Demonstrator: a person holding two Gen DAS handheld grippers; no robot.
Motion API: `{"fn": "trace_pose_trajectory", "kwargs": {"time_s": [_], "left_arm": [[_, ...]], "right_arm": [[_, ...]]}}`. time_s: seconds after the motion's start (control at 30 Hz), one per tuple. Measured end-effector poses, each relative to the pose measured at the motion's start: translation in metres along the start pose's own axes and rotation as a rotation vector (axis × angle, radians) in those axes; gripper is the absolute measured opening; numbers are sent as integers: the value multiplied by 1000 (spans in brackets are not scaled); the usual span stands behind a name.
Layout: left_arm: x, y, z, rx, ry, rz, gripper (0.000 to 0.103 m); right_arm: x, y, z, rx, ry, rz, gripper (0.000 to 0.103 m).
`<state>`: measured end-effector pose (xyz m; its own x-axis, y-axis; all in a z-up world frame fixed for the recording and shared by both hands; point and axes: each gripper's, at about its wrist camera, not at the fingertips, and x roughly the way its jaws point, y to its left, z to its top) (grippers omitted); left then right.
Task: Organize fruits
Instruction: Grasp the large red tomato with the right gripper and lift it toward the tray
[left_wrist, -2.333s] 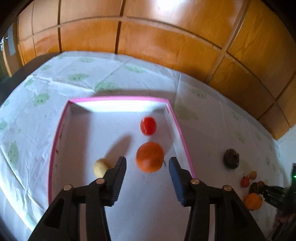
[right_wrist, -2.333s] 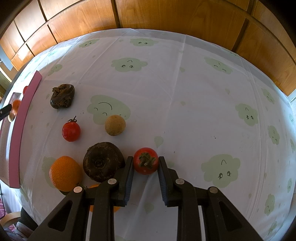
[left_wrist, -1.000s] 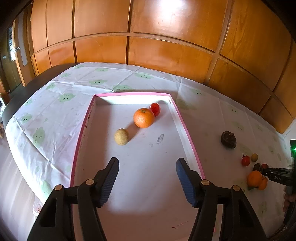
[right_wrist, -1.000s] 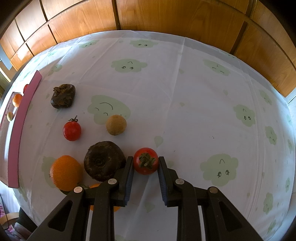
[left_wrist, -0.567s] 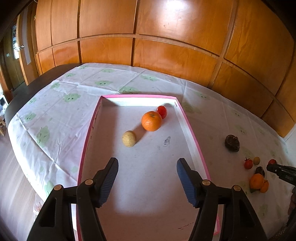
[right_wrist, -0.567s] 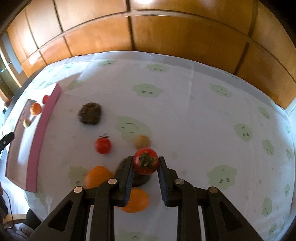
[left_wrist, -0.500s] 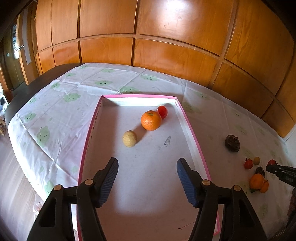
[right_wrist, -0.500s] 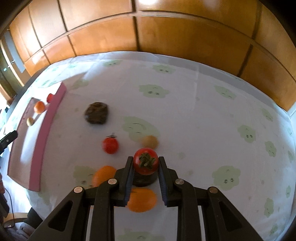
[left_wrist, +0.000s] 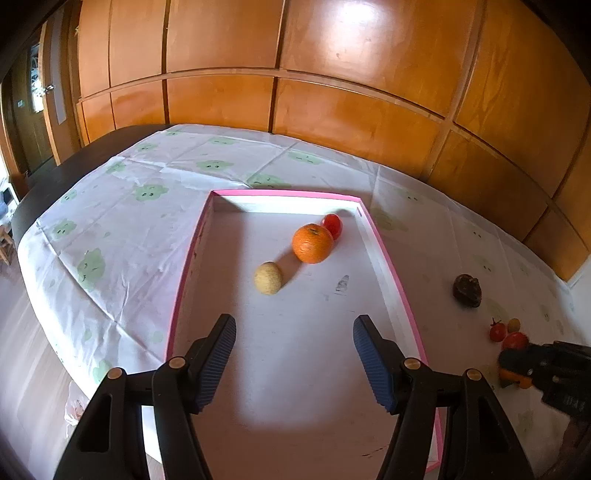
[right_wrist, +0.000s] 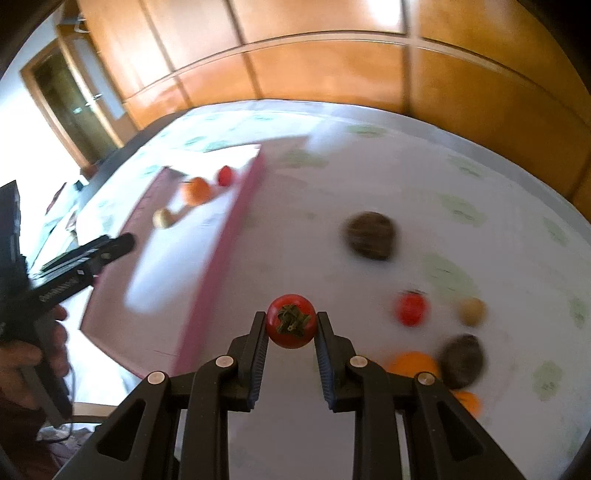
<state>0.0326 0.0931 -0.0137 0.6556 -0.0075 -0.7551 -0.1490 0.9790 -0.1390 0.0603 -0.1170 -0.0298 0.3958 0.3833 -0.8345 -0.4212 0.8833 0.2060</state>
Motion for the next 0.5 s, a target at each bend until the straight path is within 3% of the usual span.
{"fn": "trace_pose_trajectory", "kwargs": {"time_s": [0.2, 0.5], "left_arm": [[-2, 12, 1, -25, -9, 19, 67], [-3, 46, 1, -92, -18, 70, 67]], "right_arm": [[16, 51, 19, -77, -3, 97, 25], [52, 94, 34, -149, 43, 135, 25]]}}
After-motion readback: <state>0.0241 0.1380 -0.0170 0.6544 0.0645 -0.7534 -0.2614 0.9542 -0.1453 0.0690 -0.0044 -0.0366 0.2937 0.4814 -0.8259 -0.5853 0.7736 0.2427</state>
